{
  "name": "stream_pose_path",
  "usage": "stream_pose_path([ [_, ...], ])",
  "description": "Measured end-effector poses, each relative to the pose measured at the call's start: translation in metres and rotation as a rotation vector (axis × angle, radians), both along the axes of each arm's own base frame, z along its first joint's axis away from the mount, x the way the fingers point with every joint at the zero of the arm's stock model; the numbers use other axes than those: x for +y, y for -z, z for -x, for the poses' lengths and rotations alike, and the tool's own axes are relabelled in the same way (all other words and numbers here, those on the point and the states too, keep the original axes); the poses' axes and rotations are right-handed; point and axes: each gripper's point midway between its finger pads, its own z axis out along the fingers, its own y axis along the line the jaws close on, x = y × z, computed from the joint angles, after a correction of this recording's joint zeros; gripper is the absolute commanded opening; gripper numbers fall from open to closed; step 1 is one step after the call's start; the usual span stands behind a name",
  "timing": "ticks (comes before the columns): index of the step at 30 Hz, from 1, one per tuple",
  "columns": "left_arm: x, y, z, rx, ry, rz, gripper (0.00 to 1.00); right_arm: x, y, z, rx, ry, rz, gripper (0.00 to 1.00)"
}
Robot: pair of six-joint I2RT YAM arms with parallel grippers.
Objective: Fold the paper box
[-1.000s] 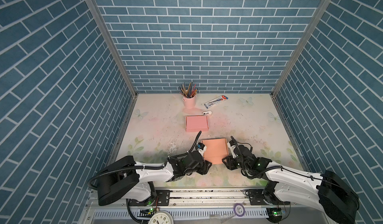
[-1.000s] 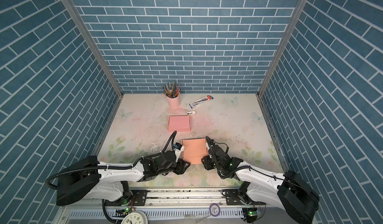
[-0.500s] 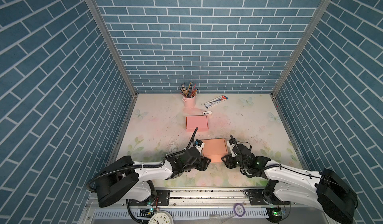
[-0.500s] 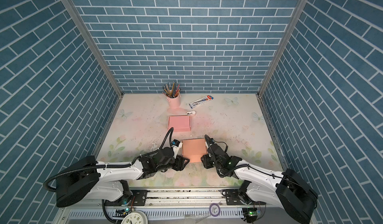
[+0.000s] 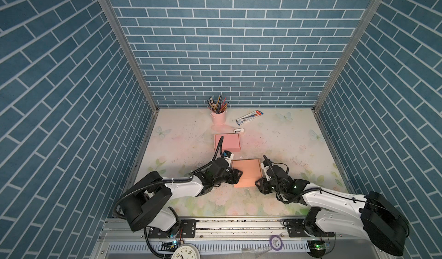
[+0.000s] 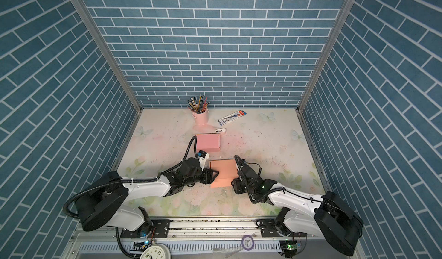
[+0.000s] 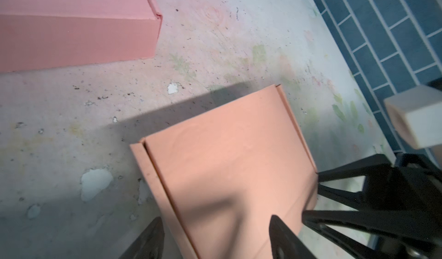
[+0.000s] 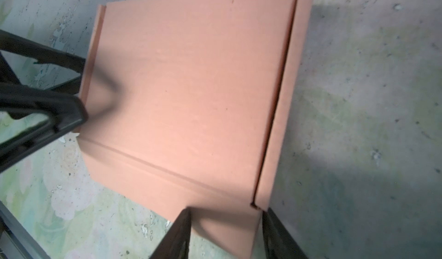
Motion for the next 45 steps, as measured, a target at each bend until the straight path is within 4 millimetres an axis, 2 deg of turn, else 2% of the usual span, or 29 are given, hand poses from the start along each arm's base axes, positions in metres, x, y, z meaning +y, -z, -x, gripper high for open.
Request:
stream_pose_path([
  [4,-0.003,0.012,-0.003,0.015,0.006,-0.028,0.67,0.0,0.0,-0.001,-0.004,0.003,0.003,0.49],
  [16,-0.012,0.01,-0.015,-0.008,0.001,-0.007,0.62,-0.001,0.003,-0.013,-0.025,0.02,0.073,0.49],
  [33,-0.011,0.01,-0.013,0.001,0.008,-0.011,0.62,-0.007,0.003,-0.021,-0.033,0.048,0.133,0.5],
  [37,-0.004,0.0,-0.015,-0.002,0.009,-0.004,0.63,-0.009,-0.008,-0.02,-0.048,0.05,0.112,0.51],
  [42,0.016,-0.024,-0.034,-0.048,-0.038,0.021,0.68,-0.007,-0.037,-0.021,-0.106,0.055,0.033,0.51],
  [45,0.022,-0.029,-0.043,-0.05,-0.046,0.021,0.71,-0.007,-0.043,-0.018,-0.12,0.05,0.001,0.48],
])
